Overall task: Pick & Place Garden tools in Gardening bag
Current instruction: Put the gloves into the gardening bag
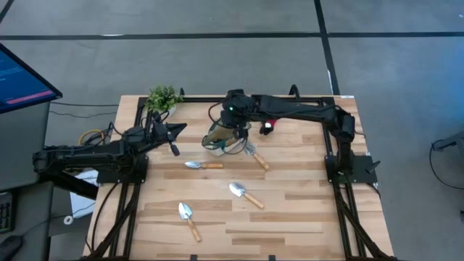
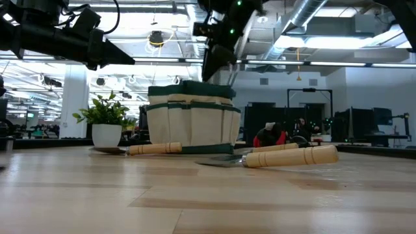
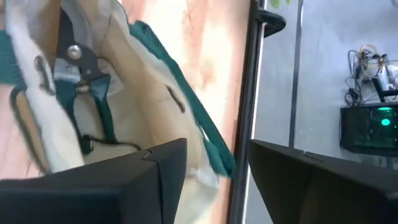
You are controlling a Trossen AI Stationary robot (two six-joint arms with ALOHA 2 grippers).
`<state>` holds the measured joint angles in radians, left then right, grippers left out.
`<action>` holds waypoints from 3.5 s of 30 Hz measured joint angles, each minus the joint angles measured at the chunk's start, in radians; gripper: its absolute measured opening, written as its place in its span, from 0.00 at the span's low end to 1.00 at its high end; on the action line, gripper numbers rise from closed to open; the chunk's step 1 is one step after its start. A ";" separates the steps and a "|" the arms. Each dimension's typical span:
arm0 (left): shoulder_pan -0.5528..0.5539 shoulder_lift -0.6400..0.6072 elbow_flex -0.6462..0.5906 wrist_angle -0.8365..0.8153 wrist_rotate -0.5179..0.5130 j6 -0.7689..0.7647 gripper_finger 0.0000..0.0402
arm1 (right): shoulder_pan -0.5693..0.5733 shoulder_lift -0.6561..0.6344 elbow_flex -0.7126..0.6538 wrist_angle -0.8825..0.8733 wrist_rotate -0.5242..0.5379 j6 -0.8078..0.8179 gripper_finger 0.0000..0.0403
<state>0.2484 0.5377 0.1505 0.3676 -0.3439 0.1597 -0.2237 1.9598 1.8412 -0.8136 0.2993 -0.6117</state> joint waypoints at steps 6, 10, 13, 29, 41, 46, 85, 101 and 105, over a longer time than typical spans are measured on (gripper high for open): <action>0.000 0.000 0.000 0.000 0.000 0.000 0.00 | 0.001 -0.001 0.113 -0.220 -0.014 0.044 0.33; 0.000 0.000 0.000 0.000 0.000 0.000 0.00 | -0.020 -0.026 0.126 -0.265 -0.164 0.102 0.24; 0.000 0.000 0.000 0.000 0.000 0.000 0.00 | -0.051 -0.056 0.125 -0.266 -0.311 0.157 0.16; 0.000 0.000 0.000 -0.005 0.000 0.000 0.00 | -0.099 -0.327 -0.296 0.015 -0.354 0.228 0.02; 0.000 0.000 0.000 -0.005 0.000 0.000 0.00 | -0.129 -0.562 -0.723 0.442 -0.351 0.367 0.00; 0.000 0.000 0.000 -0.005 0.000 0.000 0.00 | -0.142 -0.599 -0.843 0.556 -0.351 0.417 0.01; 0.000 0.000 0.000 -0.004 0.000 -0.006 0.00 | -0.150 -0.738 -1.145 0.550 -0.118 0.801 0.01; 0.000 0.000 0.000 -0.003 0.000 -0.007 0.00 | -0.096 -0.596 -1.145 0.531 -0.042 0.656 0.44; 0.000 0.000 0.000 -0.003 0.000 -0.007 0.00 | -0.089 -0.597 -1.144 0.537 0.027 0.607 0.55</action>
<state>0.2485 0.5379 0.1505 0.3641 -0.3439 0.1532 -0.3130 1.3632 0.6968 -0.2761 0.3263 -0.0050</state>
